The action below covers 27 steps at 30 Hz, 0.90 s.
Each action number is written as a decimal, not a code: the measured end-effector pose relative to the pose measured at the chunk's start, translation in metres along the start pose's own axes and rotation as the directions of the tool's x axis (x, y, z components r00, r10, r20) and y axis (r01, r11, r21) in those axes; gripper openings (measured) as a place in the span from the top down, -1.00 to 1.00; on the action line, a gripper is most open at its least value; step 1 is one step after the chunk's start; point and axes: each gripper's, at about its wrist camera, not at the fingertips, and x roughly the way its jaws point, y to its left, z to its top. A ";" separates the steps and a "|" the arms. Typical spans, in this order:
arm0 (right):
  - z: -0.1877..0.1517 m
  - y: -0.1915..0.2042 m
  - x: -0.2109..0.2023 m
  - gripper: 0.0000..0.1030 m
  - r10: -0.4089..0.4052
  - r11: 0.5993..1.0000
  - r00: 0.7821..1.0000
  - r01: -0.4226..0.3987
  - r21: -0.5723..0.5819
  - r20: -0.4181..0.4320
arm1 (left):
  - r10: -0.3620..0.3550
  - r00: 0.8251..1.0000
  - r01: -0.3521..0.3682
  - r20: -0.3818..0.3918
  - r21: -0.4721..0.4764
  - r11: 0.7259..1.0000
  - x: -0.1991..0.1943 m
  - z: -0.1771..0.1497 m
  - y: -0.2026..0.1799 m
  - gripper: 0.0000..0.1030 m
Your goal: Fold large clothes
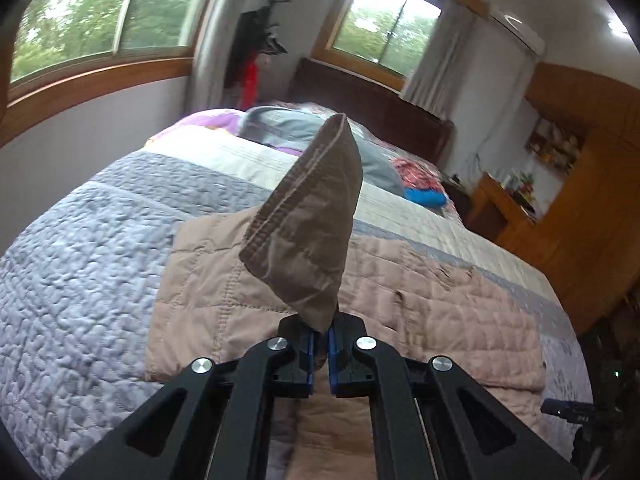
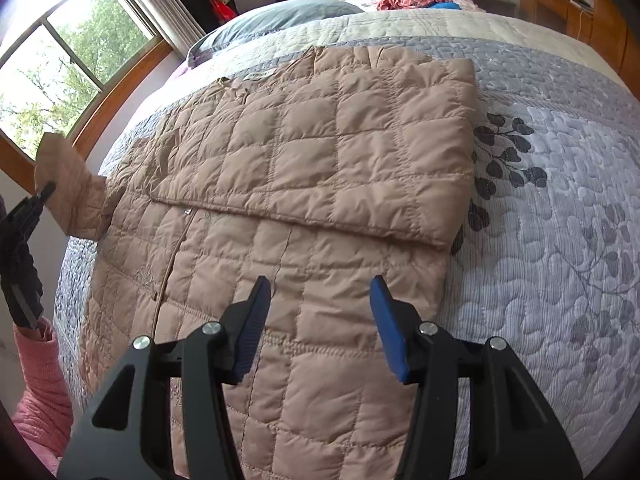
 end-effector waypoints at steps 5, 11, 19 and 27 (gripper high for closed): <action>-0.001 -0.002 0.003 0.00 0.006 1.000 1.000 -0.006 0.007 0.001 | -0.083 0.993 0.094 -0.082 0.134 0.987 0.040 -0.016 -0.090 0.91; -0.004 -0.010 0.006 0.00 0.002 1.000 1.000 -0.002 0.021 -0.002 | -0.078 0.986 0.108 -0.145 0.208 0.972 0.090 -0.038 -0.152 0.91; -0.002 -0.017 0.003 0.00 -0.004 0.999 1.000 0.004 0.039 -0.001 | -0.070 0.938 0.170 -0.340 0.273 0.947 0.146 -0.078 -0.177 0.60; 0.025 0.016 -0.002 0.00 0.038 0.999 0.999 -0.038 -0.016 0.009 | -0.311 0.869 0.392 -0.386 0.150 0.908 0.072 -0.064 -0.131 0.10</action>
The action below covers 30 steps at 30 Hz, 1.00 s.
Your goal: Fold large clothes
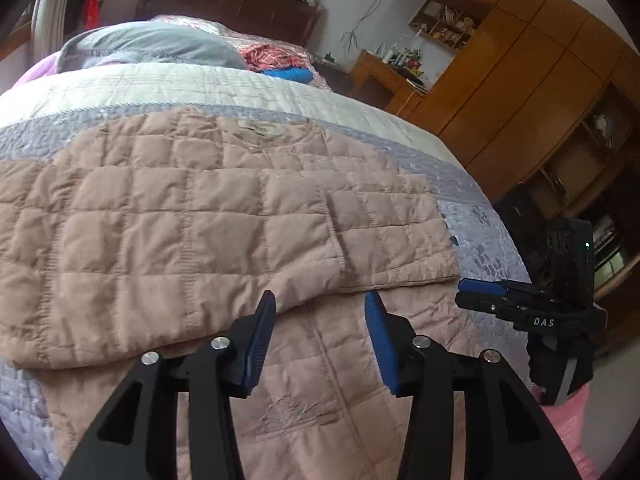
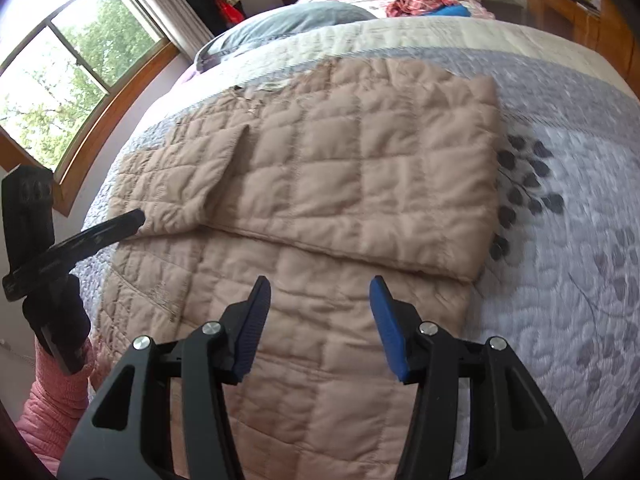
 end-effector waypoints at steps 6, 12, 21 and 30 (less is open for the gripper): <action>0.047 0.038 0.031 0.00 0.146 0.989 0.986 -0.145 0.012 -0.077 | 0.414 0.910 -0.415 -0.022 -0.093 0.905 -0.020 0.003 0.087 0.13; 0.075 0.075 0.085 0.00 0.182 0.983 0.971 -0.180 0.025 -0.157 | 0.366 0.930 -0.368 -0.036 -0.141 0.919 -0.006 -0.016 0.127 0.13; 0.087 0.087 0.118 0.91 0.180 0.984 0.968 -0.176 0.039 -0.173 | 0.371 0.929 -0.370 -0.024 -0.129 0.920 -0.004 -0.014 0.119 0.13; 0.094 0.078 0.001 0.93 0.097 0.993 0.993 -0.092 -0.067 0.070 | 0.322 0.939 -0.314 0.121 -0.076 0.946 -0.035 0.012 0.074 0.13</action>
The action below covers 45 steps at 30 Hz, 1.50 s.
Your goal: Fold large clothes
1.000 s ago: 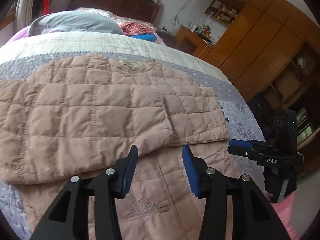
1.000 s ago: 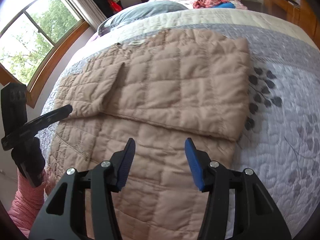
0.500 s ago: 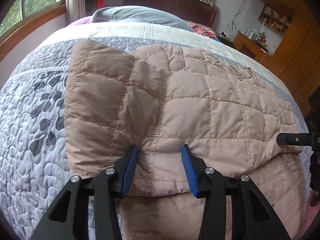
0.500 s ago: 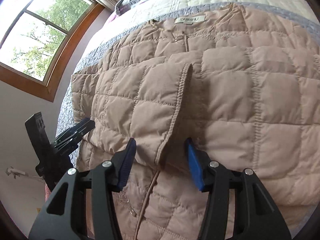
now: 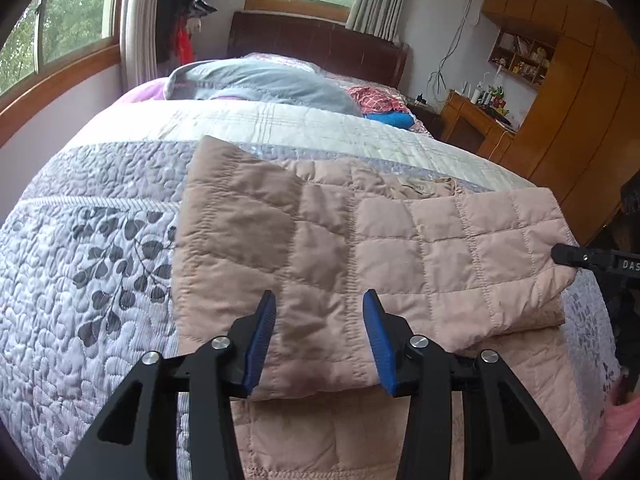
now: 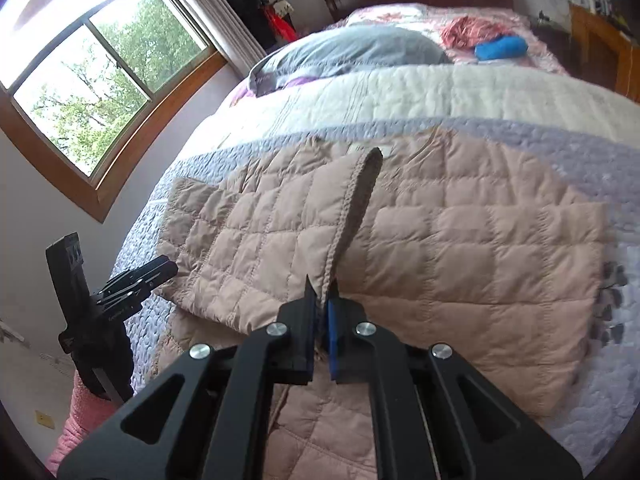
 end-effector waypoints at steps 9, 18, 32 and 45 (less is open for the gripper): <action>-0.007 -0.063 -0.055 0.93 -0.176 0.982 0.981 0.170 0.083 0.075 | 0.016 0.998 -0.012 -0.060 0.060 0.998 0.043 0.007 -0.033 0.13; -0.037 -0.136 0.018 0.91 -0.209 0.951 0.976 0.217 0.221 -0.059 | 0.091 0.990 -0.079 -0.110 0.107 0.991 0.082 -0.007 -0.038 0.12; -0.044 -0.070 -0.022 0.63 -0.263 0.962 0.957 0.251 0.105 0.122 | 0.125 0.992 -0.120 -0.012 0.185 0.975 0.037 -0.011 -0.073 0.14; -0.058 -0.040 0.083 0.67 -0.205 0.979 0.972 0.206 -0.002 -0.113 | 0.131 0.985 -0.100 -0.112 0.249 0.963 0.077 -0.025 -0.096 0.12</action>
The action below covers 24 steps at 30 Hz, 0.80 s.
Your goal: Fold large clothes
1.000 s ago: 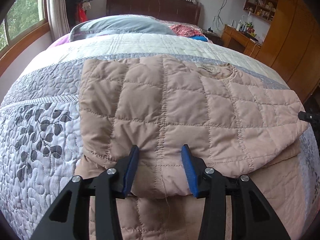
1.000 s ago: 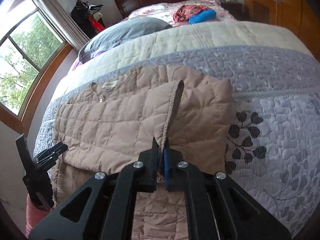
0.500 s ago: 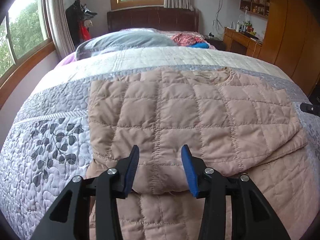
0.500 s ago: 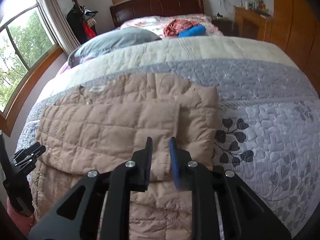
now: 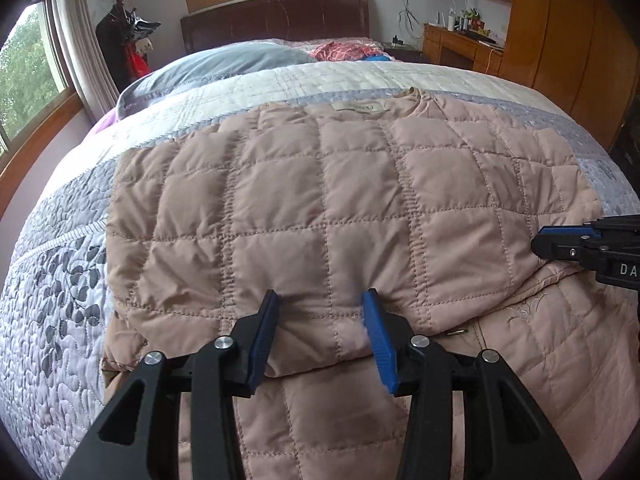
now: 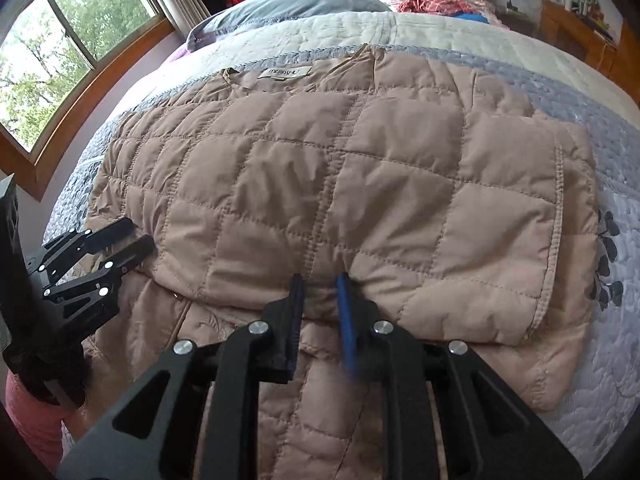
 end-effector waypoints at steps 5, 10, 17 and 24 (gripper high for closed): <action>0.019 -0.006 -0.028 0.62 0.051 0.998 0.996 -0.053 0.022 0.066 | -0.043 0.999 0.044 0.030 -0.050 0.998 -0.013 0.024 0.010 0.13; 0.060 -0.026 -0.035 0.62 0.006 0.995 0.995 -0.016 0.094 0.099 | -0.013 0.999 0.017 0.030 -0.104 0.994 0.003 0.068 0.018 0.13; 0.077 -0.062 0.015 0.66 -0.013 0.980 1.000 0.009 0.199 0.019 | -0.014 0.996 0.001 -0.090 -0.140 0.990 0.058 0.087 0.034 0.10; 0.052 -0.066 -0.030 0.55 0.071 0.976 0.993 -0.089 0.198 0.099 | -0.070 0.996 0.058 -0.050 -0.210 0.976 0.014 0.064 0.057 0.11</action>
